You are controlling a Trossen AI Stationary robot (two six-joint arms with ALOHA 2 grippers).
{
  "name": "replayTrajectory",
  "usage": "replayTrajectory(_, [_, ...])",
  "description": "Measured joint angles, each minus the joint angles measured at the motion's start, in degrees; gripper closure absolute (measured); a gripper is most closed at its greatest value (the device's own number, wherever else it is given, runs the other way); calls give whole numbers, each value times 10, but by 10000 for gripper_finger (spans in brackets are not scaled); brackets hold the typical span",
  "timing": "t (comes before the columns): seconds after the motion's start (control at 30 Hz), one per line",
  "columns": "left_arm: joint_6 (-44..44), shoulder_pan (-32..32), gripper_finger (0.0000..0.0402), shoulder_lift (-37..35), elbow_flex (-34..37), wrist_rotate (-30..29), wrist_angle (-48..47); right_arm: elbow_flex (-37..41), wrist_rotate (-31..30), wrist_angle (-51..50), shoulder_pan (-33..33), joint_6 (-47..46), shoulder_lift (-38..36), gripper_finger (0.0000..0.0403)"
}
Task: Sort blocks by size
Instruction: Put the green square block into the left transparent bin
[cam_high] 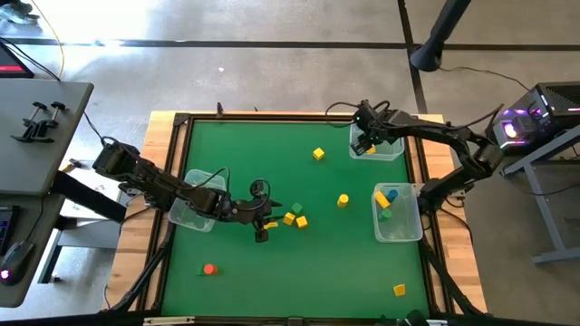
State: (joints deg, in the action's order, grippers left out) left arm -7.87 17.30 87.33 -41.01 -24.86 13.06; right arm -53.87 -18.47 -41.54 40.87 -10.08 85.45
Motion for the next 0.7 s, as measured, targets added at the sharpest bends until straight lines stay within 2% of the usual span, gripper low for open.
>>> replayTrajectory(0.33, [-9, 0, 243, 0, 0, 0, -8, 0, -130, -24, -169, -31, -22, 222])
replayTrajectory(0.53, [-11, 0, 243, 0, 0, -1, -12, 0, -182, -92, -294, -134, -98, 221])
replayTrajectory(0.7, [-11, 0, 243, 0, 0, -4, -12, 0, -187, -110, -406, -226, -163, 221])
